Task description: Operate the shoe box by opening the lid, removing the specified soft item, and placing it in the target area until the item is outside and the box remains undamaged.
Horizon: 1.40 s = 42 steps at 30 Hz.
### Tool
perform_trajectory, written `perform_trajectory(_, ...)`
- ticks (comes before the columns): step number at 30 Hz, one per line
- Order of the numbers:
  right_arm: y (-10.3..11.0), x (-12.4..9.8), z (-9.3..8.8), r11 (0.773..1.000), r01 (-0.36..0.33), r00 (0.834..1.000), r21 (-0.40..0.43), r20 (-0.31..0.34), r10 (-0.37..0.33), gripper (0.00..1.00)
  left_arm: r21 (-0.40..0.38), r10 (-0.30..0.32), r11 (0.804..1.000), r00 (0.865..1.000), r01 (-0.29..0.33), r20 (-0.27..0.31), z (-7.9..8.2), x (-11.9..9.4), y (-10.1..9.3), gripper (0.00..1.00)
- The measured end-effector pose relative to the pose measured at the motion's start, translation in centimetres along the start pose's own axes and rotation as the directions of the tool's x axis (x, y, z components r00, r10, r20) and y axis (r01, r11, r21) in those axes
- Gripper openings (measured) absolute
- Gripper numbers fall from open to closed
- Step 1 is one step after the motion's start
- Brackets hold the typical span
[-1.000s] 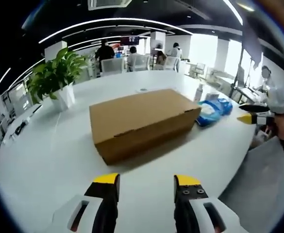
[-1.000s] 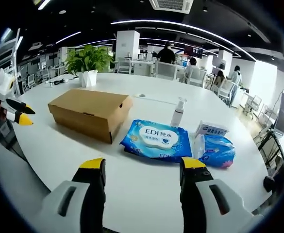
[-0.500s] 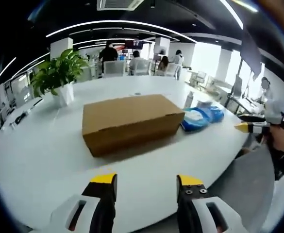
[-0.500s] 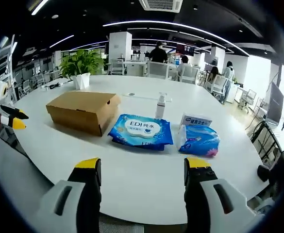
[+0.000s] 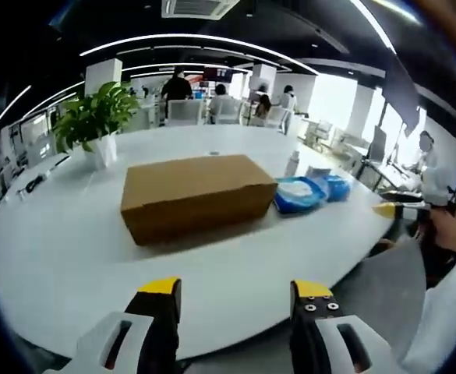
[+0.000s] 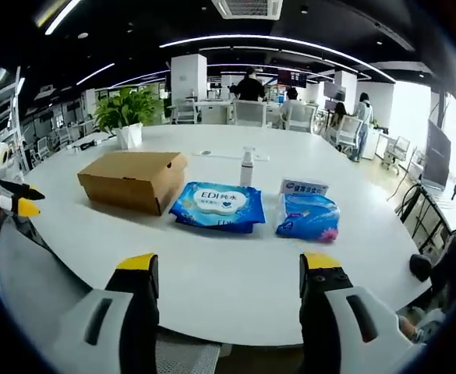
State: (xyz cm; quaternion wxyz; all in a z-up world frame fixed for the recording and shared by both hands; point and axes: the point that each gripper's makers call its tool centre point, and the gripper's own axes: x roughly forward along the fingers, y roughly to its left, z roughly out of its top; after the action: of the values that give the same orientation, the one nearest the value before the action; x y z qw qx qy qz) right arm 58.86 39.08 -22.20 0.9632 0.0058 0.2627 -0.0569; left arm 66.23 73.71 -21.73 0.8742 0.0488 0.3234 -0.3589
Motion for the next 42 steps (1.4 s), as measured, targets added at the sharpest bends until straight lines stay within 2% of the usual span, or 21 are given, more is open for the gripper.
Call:
perform_trajectory(13, 1.0, -1.7, -1.2, 0.999, -0.004, 1.000, 0.032, 0.004, 0.004, 0.72, 0.004, -0.011, 1.000, 1.000, 0.011, 0.019, 0.0, -0.2, -1.1, 0.58)
perform_trajectory(20, 1.4, -2.4, -1.7, 0.999, -0.031, 1.000, 0.026, 0.003, 0.031, 0.73, -0.011, 0.010, 1.000, 0.999, -0.010, 0.042, -0.4, -1.0, -2.1, 0.60)
perform_trajectory(24, 1.4, -2.7, -2.0, 0.999, -0.025, 1.000, 0.031, 0.006, 0.025, 0.75, -0.008, 0.005, 1.000, 0.999, -0.004, 0.048, -0.9, -1.2, -2.4, 0.62)
perform_trajectory(26, 1.8, -2.8, -2.0, 0.998, -0.019, 1.000, 0.064, 0.020, 0.018, 0.77, -0.033, -0.018, 0.999, 0.996, 0.021, 0.088, -1.0, -0.9, -2.3, 0.63)
perform_trajectory(28, 2.3, -2.6, -2.0, 0.996, -0.023, 0.999, 0.085, 0.033, 0.020, 0.78, -0.071, -0.019, 0.997, 0.995, 0.026, 0.099, -1.4, -0.6, -1.8, 0.66)
perform_trajectory(29, 2.6, -2.6, -1.8, 0.996, -0.022, 0.999, 0.089, 0.047, 0.018, 0.78, -0.076, -0.020, 0.997, 0.990, 0.030, 0.137, -1.1, -0.6, -1.5, 0.67)
perform_trajectory(32, 3.7, -2.4, -1.5, 0.995, -0.027, 0.997, 0.093, 0.068, 0.021, 0.78, -0.052, 0.000, 0.999, 0.991, 0.008, 0.135, -1.1, -0.9, -1.3, 0.66)
perform_trajectory(35, 4.7, -2.5, -1.5, 0.997, -0.024, 0.996, 0.077, 0.084, 0.018, 0.79, -0.048, -0.009, 0.999, 0.986, 0.018, 0.165, -0.9, -1.4, -1.2, 0.67)
perform_trajectory(37, 4.2, -2.5, -1.8, 0.998, 0.008, 0.997, 0.060, 0.073, -0.012, 0.76, -0.030, -0.019, 0.999, 0.987, 0.025, 0.159, -0.8, -1.2, -1.9, 0.67)
perform_trajectory(42, 3.8, -2.5, -1.8, 0.998, 0.019, 0.997, 0.065, 0.071, -0.024, 0.77, -0.012, -0.025, 1.000, 0.987, 0.027, 0.156, -1.1, -1.1, -1.5, 0.68)
